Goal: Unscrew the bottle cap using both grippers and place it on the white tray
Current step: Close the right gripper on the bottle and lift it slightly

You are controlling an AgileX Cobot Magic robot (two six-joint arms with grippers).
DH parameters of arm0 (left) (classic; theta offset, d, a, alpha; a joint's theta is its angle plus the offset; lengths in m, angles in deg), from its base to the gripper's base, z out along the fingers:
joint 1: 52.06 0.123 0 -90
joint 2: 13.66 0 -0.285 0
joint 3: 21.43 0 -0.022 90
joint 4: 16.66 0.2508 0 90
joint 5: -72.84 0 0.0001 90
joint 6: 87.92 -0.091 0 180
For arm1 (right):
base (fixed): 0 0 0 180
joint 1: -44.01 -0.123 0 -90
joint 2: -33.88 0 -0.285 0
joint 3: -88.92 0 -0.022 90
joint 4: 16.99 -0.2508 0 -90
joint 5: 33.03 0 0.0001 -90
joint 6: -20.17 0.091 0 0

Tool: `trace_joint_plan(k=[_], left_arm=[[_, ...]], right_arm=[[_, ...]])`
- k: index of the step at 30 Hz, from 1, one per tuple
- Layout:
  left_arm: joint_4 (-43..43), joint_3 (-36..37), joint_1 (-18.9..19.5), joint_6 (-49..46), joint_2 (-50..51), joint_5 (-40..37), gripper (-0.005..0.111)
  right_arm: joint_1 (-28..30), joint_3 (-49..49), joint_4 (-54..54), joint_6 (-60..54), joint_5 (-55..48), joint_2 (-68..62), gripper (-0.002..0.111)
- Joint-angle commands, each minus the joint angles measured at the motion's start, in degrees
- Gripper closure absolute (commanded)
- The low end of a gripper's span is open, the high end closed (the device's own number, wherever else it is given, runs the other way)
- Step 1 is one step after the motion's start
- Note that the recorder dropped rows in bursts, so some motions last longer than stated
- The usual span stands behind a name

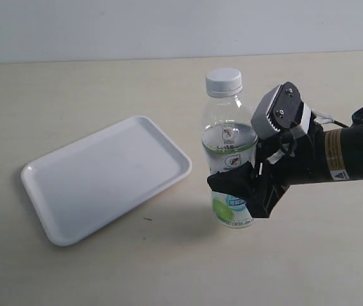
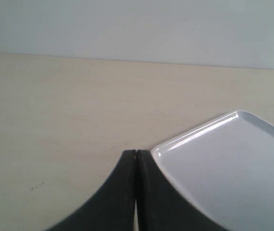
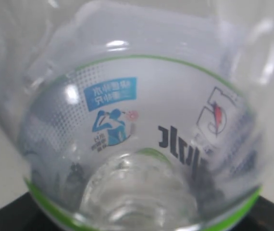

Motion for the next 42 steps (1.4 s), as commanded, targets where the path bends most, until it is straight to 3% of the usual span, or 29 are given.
trace_joint_plan(k=[1,10,17,24,28,37,40,42], left_arm=[[0.18,0.15,-0.31,0.13,-0.29,0.25,0.107],[2.12,0.15,-0.3,-0.55,-0.29,0.62,0.107],[0.37,0.15,-0.3,1.61,-0.29,14.35,0.107],[-0.61,0.15,-0.3,11.35,-0.29,19.9,0.107],[-0.61,0.15,-0.3,11.44,-0.29,29.13,0.107],[-0.07,0.15,-0.3,11.73,-0.29,42.16,0.107],[-1.52,0.15,-0.3,12.51,-0.29,53.13,0.107],[-6.94,-2.19,-0.3,12.4,0.98,58.8,0.107]], right_arm=[[-0.15,0.9,2.62,-0.18,2.69,1.97,0.108],[-0.15,0.9,9.59,-6.62,2.58,1.97,0.108],[-0.15,0.9,13.65,-6.62,3.58,1.39,0.108],[-0.15,0.9,14.49,-10.77,7.67,-0.94,0.108],[-0.15,0.9,13.52,-11.28,7.98,-1.25,0.108],[-0.15,0.9,12.01,-11.6,7.51,-1.25,0.108],[-0.15,0.9,12.01,-11.6,7.51,-1.25,0.108],[-0.15,0.9,12.01,-11.55,7.65,-1.25,0.108]])
